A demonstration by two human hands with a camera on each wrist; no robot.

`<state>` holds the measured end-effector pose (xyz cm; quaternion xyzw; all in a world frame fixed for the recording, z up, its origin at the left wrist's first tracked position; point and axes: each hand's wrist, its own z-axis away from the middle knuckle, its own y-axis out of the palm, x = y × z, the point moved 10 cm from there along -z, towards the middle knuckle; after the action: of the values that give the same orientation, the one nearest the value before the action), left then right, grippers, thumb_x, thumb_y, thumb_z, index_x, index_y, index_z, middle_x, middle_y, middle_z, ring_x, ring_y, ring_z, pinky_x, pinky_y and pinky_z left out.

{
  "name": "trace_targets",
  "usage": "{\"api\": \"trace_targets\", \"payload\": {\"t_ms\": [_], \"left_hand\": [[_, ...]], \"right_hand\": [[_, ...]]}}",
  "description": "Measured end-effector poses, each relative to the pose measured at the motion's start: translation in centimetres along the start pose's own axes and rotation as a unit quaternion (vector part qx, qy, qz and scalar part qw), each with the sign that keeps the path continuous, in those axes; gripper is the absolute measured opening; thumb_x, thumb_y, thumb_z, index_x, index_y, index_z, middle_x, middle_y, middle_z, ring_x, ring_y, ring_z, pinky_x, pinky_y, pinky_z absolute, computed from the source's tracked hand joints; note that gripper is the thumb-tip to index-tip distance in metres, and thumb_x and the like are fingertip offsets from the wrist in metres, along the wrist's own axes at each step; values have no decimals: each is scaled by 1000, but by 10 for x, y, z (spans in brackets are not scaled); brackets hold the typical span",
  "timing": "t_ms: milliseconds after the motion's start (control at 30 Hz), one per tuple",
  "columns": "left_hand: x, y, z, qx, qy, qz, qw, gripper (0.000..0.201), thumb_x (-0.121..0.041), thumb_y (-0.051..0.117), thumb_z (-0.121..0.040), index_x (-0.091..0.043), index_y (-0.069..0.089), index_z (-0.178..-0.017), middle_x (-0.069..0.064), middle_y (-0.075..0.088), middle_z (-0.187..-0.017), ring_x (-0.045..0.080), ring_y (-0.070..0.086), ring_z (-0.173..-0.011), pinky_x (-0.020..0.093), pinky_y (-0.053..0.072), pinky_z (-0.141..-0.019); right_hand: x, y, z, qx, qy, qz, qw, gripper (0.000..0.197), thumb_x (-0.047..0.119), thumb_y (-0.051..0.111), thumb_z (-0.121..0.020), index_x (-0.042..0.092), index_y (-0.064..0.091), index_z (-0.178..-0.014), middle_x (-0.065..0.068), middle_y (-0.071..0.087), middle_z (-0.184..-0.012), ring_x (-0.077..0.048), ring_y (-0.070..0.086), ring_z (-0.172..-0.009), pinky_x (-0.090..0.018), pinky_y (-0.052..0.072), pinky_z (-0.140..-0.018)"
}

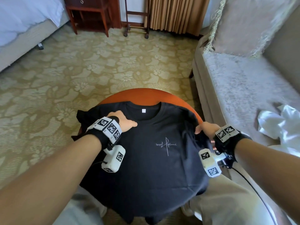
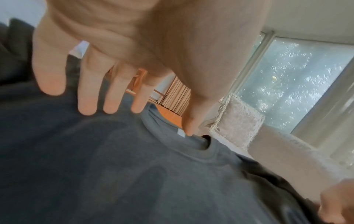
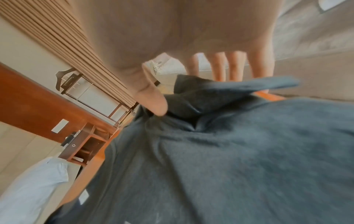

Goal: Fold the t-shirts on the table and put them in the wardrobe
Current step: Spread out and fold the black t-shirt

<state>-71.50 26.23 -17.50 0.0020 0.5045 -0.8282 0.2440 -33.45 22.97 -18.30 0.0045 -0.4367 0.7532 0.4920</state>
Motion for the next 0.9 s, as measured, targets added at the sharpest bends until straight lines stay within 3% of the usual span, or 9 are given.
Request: {"api": "trace_targets", "payload": {"t_ms": [100,200,367,433,567,700,767,800,900], "left_hand": [[-14,27,12,43,-7,29,999,103,-69,66,-72,-13,29,-150,16,28,-154,35,38,-135,45,38,-108],[-22,44,18,44,-22,4,999,114,-75,65,-66,-20,17,-154,16,13,-158,40,26,-141,51,31,-112],[-24,47,18,18,-44,-57,997,117,-76,64,-65,-25,7,-154,15,0,-160,46,6,-145,57,21,-115],[-27,46,16,16,-49,-60,997,118,-76,64,-66,-24,5,-154,16,-1,-160,47,6,-144,57,21,-115],[-30,46,13,8,-55,-53,997,119,-75,66,-65,-25,4,-154,16,1,-158,48,4,-144,58,20,-115],[-31,47,13,-2,-56,-49,997,118,-73,66,-65,-25,5,-153,16,1,-158,48,0,-144,58,17,-115],[-32,49,11,-3,-53,-48,997,118,-74,66,-64,-26,5,-153,16,1,-158,48,-2,-144,59,17,-115],[-32,49,9,-3,-52,-46,998,118,-74,66,-64,-26,5,-153,15,0,-158,48,-3,-144,59,17,-114],[-29,51,6,8,-50,-26,998,120,-76,66,-60,-28,7,-153,14,-3,-159,47,-5,-145,59,14,-115]], "right_hand": [[-14,-8,-3,-16,-21,30,999,41,20,72,-67,-5,65,-100,-19,69,-93,-35,67,-88,-46,55,-86],[-23,-20,-13,-4,-43,35,998,32,17,74,-77,3,64,-103,-10,61,-96,-25,60,-87,-40,55,-87],[-20,-67,-10,-46,-68,27,996,15,20,70,-84,14,57,-81,-10,60,-93,-19,57,-66,-21,51,-48],[-19,-81,-7,-71,-72,178,979,13,27,69,-83,16,62,-88,-5,62,-81,-23,58,-70,-24,49,-60],[-37,-81,-31,-69,-27,197,978,17,27,67,-81,17,57,-91,-6,57,-75,-28,57,-76,-32,50,-73],[-38,-84,-44,-143,-21,46,988,56,35,62,-82,6,50,-128,-21,57,-120,-38,56,-110,-48,47,-96],[-43,-80,-38,-175,20,-58,983,75,53,65,-58,9,54,-117,-18,60,-109,-38,60,-98,-51,50,-91],[-35,-74,-33,-161,8,-93,983,68,50,68,-51,10,61,-106,-14,64,-96,-35,64,-87,-50,53,-85],[-4,-38,-16,-70,-59,-80,993,27,31,75,-63,15,69,-84,-8,71,-75,-27,67,-72,-38,57,-72]]}}
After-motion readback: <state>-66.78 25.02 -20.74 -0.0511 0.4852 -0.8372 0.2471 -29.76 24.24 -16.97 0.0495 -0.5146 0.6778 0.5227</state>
